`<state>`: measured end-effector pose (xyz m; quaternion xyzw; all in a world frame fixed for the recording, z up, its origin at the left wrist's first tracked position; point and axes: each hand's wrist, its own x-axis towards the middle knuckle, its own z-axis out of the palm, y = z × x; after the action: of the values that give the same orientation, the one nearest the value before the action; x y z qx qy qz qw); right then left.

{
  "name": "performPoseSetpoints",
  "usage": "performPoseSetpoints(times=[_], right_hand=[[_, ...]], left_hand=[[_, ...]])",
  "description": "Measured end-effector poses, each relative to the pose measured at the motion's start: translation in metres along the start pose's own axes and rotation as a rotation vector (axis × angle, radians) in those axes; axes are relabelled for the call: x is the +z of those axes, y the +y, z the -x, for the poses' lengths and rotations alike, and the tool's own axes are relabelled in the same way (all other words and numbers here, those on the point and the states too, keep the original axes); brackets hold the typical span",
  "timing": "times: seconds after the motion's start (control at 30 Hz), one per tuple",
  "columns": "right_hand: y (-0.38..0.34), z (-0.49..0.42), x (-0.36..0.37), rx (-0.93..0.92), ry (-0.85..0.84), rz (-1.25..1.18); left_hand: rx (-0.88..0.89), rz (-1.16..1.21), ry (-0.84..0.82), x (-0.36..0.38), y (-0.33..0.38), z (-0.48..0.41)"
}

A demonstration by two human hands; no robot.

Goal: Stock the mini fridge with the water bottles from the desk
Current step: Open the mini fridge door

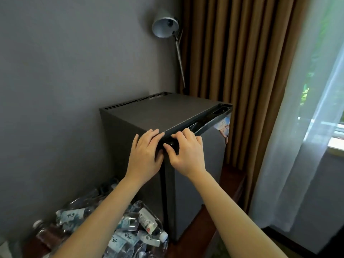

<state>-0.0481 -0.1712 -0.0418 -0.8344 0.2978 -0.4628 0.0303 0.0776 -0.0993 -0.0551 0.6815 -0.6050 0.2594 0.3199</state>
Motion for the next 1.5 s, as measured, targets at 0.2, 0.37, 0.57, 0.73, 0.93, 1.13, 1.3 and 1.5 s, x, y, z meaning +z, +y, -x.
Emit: performPoseSetpoints(times=[0.2,0.37,0.57,0.73,0.93,1.13,1.3,1.5], right_hand=[[0.008,-0.001,0.009,-0.069,0.105,-0.073],[0.014,-0.003,0.015,-0.102,0.167,-0.152],[0.022,0.000,0.014,-0.136,0.241,-0.224],[0.055,0.024,-0.013,-0.233,0.341,-0.342],[0.090,0.048,-0.051,-0.220,0.345,-0.405],[0.148,0.070,-0.107,-0.229,0.331,-0.430],[0.231,0.090,-0.177,-0.121,0.346,-0.386],[0.343,0.083,-0.238,0.263,0.416,-0.369]], left_hand=[[-0.015,0.100,0.068,0.007,-0.004,0.000],[-0.013,0.123,0.081,0.012,-0.005,0.003],[-0.046,0.171,0.083,0.012,0.004,0.006],[0.082,0.217,0.097,0.016,0.048,0.015],[0.199,0.524,0.316,0.055,0.116,0.008],[0.159,0.737,0.400,0.091,0.198,0.014],[0.269,0.766,0.281,0.120,0.283,-0.007],[0.486,0.640,-0.022,0.173,0.363,-0.068]])
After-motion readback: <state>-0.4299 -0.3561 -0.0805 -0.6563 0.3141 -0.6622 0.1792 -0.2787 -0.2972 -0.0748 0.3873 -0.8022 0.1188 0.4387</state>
